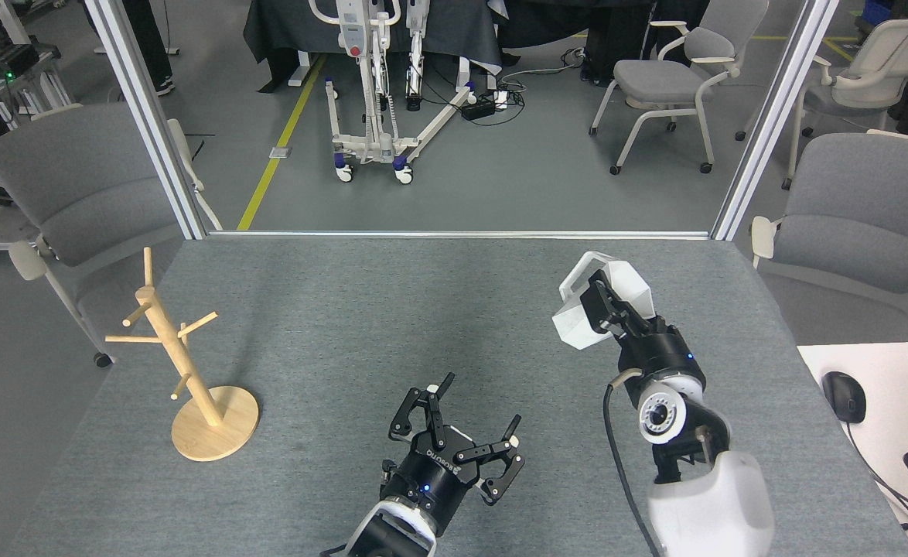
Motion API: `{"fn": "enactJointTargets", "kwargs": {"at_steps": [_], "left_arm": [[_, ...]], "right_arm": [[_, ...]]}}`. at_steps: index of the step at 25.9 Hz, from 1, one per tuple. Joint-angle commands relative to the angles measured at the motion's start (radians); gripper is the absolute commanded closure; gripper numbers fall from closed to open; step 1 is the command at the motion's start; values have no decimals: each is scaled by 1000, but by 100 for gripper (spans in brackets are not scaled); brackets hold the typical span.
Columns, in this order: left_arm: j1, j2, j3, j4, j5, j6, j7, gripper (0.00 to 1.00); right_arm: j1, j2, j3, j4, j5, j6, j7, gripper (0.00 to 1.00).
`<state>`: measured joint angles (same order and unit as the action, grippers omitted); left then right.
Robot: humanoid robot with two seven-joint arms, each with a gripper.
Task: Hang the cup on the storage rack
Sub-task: 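Carry the cup toward the left gripper at table center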
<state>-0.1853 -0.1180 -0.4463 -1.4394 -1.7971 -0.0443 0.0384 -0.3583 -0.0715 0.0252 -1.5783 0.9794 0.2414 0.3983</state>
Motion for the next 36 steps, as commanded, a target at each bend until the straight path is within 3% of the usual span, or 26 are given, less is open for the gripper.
{"fn": "enactJointTargets", "kwargs": {"at_steps": [1, 10, 16, 22, 36], "left_arm": [[-40, 9, -2, 7, -11, 3, -3, 1], [-69, 17, -3, 30, -53, 3, -2, 1], [-98, 14, 6, 74, -128, 3, -3, 1], [-128, 15, 54, 91, -125, 3, -3, 1], [-152, 24, 58, 89, -125, -6, -3, 1]], "right_arm": [[-7, 36, 99, -20, -18, 128, 13, 100], [-50, 53, 260, -45, -8, 383, 5, 100], [-56, 68, 289, -46, -5, 421, 4, 100], [-54, 108, 361, -46, 64, 490, 4, 100], [-50, 147, 432, -42, 67, 526, -27, 100]]}}
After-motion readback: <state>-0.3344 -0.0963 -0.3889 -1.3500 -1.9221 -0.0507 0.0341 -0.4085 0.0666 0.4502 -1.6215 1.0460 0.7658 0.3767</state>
